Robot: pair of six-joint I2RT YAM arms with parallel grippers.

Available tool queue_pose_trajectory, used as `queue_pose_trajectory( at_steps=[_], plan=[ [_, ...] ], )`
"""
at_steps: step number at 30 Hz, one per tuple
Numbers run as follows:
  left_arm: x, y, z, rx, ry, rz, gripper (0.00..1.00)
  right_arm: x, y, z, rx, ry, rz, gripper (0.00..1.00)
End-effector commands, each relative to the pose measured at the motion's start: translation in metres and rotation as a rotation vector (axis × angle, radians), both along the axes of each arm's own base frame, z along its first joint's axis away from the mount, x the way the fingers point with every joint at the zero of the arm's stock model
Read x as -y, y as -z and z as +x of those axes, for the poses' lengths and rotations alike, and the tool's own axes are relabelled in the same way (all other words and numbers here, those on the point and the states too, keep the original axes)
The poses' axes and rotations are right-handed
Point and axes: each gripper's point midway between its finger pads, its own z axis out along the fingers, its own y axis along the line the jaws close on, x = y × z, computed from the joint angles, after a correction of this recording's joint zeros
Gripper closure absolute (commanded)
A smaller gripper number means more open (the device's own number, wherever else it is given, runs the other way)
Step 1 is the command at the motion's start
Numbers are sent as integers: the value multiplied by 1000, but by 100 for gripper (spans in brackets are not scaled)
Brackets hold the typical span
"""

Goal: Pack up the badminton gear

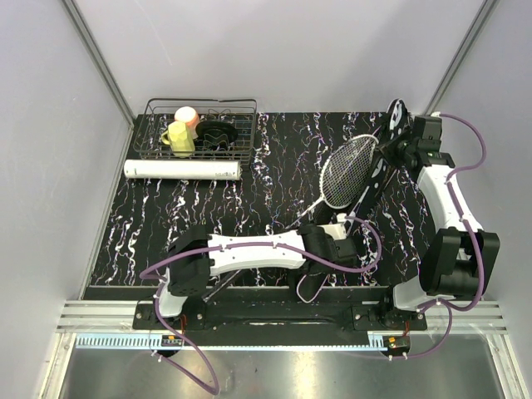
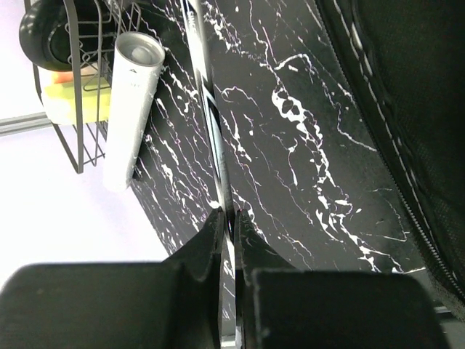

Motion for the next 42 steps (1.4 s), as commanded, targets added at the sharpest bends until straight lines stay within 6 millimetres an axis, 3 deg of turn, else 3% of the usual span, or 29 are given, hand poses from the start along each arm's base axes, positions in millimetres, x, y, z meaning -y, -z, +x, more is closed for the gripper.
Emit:
queue_pose_trajectory(
  at_steps=[1,6,11,18,24,26,27,28,30,31,38,42],
  plan=[
    [31,-27,8,24,64,-98,100,-28,-36,4,122,-96,91,100],
    [77,-29,-3,-114,123,-308,100,-38,-26,-3,109,-141,130,100],
    [107,-33,-6,-203,139,-432,100,-46,-25,-12,112,-172,160,100],
    [134,-39,36,-198,60,-627,100,-58,-29,-13,130,-224,226,100],
    [137,-32,63,-226,-3,-748,100,-65,-30,-16,144,-266,242,100],
    [147,-22,49,-394,41,-803,100,-66,-29,-16,148,-278,243,100],
    [144,-24,53,-436,34,-840,97,-67,-30,-16,150,-284,244,100],
    [143,-8,38,-549,50,-845,94,-69,-31,-16,157,-296,248,100],
    [141,-6,39,-631,39,-905,94,-69,-31,-14,163,-300,254,100],
    [138,7,30,-708,32,-905,94,-70,-29,-15,159,-304,262,100],
    [135,29,35,-796,4,-924,94,-73,-29,-12,171,-323,273,100],
    [134,31,33,-808,6,-923,77,-77,-28,-14,177,-367,264,100]
  ],
)
